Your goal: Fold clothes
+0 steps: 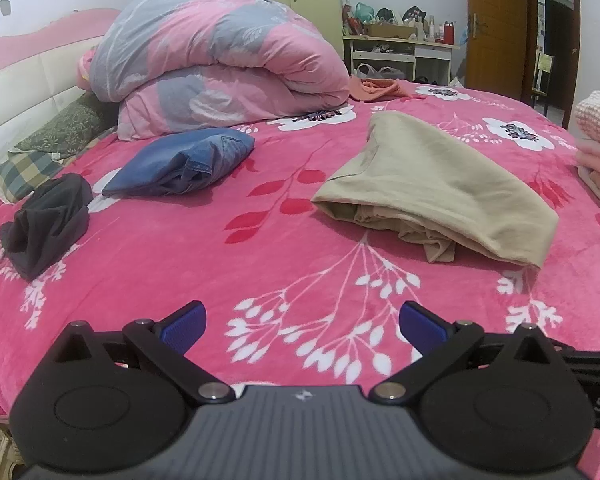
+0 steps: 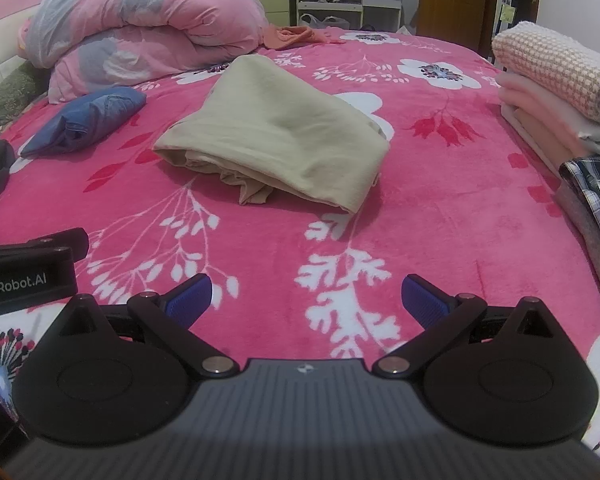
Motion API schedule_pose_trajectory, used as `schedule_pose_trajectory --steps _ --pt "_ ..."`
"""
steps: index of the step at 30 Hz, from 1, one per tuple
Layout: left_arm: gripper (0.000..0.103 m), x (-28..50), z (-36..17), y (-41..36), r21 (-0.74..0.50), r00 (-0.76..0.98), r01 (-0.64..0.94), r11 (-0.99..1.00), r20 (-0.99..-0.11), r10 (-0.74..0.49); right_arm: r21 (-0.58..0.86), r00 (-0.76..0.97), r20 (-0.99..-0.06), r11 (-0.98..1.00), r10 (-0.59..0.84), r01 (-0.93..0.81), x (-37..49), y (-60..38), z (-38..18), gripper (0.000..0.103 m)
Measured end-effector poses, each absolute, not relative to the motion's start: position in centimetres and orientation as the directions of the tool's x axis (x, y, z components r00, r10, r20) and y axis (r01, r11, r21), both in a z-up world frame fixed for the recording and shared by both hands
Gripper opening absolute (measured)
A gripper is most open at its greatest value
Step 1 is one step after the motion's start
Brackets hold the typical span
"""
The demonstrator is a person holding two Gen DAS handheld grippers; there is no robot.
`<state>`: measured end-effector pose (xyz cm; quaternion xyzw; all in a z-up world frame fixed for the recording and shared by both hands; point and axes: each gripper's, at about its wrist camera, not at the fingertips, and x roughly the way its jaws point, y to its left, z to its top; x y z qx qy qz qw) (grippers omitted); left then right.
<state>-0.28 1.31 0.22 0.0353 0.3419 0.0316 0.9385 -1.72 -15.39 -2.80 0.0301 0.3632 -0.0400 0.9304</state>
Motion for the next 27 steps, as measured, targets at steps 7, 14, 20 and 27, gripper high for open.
schedule_pose_trajectory --steps 7,14,20,27 --pt "0.103 -0.5 0.3 1.4 0.089 0.765 -0.037 0.995 -0.638 0.086 0.028 0.734 -0.677 0.995 -0.054 0.099 -1.8 -15.4 -2.7 0.102" --pt "0.103 -0.5 0.1 1.6 0.087 0.765 -0.036 0.996 -0.639 0.083 0.034 0.732 -0.679 0.994 -0.051 0.101 -1.8 -15.5 -2.9 0.102" --pt "0.103 -0.1 -0.2 1.9 0.06 0.769 -0.02 0.998 -0.638 0.054 0.046 0.732 -0.68 0.993 -0.049 0.109 -1.8 -15.9 -3.3 0.102" --pt "0.103 0.9 -0.4 2.1 -0.029 0.785 0.011 1.0 -0.619 -0.027 0.055 0.744 -0.666 0.993 -0.04 0.103 -1.7 -17.2 -4.3 0.102"
